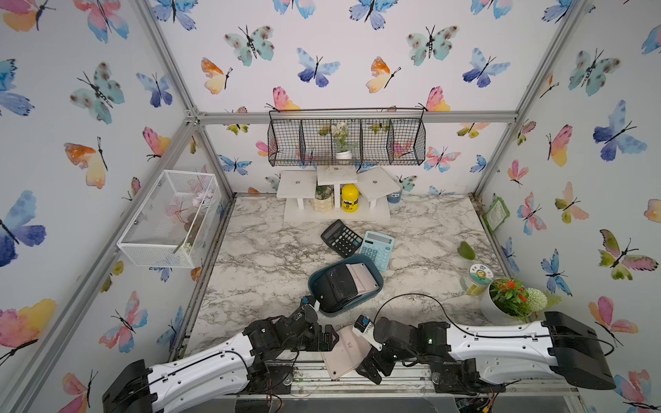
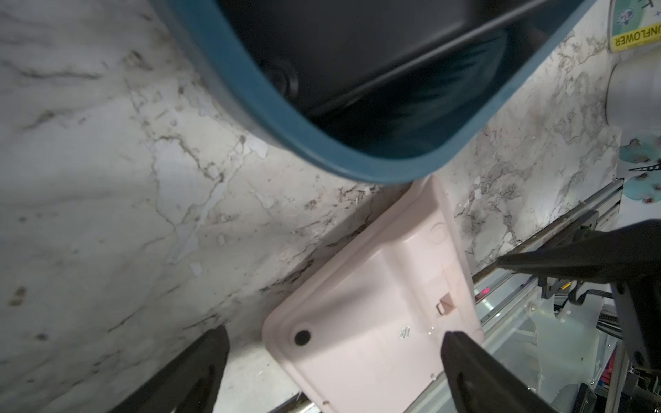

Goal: Put the calculator in the storage box
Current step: Move the storage box to the center of the board, then adjust the calculator at the center of the board.

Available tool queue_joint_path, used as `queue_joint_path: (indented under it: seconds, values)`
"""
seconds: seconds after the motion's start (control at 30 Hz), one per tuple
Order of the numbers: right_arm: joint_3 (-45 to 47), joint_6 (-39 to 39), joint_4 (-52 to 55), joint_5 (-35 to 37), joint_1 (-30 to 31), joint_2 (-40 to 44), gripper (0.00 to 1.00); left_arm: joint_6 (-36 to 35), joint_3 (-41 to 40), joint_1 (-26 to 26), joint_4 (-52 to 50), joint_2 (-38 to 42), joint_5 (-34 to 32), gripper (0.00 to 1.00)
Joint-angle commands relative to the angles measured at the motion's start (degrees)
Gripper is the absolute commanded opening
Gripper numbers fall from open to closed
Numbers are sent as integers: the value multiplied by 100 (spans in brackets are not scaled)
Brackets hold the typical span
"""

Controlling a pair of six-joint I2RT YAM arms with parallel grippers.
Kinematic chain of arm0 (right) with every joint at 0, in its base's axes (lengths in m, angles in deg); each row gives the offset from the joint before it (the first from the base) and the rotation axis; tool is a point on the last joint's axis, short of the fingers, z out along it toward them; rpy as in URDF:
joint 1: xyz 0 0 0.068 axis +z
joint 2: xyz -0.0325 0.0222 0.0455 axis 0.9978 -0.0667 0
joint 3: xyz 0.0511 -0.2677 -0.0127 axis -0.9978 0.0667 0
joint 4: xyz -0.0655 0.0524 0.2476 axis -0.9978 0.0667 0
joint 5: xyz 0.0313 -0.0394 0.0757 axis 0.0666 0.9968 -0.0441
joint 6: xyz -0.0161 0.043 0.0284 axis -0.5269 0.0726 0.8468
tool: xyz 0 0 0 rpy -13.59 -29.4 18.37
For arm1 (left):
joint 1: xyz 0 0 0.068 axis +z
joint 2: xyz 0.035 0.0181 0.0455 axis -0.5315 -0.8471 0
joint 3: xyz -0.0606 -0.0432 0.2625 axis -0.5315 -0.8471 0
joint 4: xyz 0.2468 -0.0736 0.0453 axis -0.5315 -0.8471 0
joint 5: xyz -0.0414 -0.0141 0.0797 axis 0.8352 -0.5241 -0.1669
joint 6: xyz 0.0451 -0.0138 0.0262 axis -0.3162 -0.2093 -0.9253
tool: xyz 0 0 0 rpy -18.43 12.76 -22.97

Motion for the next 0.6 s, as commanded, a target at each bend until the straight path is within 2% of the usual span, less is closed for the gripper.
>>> queue_joint_path:
  seconds: [0.0, 0.23, 0.43, 0.57]
  values:
    - [-204, 180, 518, 683, 357, -311, 99, 357, -119, -171, -348, 254, 231, 99]
    - [-559, 531, 1060, 1572, 530, -927, 99, 559, -334, -239, 99, 154, 410, 100]
    - [-888, 1084, 1232, 2378, 510, -1498, 100, 709, -396, -219, 1037, -313, -141, 97]
    - [-868, 1122, 866, 2244, 165, -1677, 98, 542, -298, -69, 1652, -760, -324, 97]
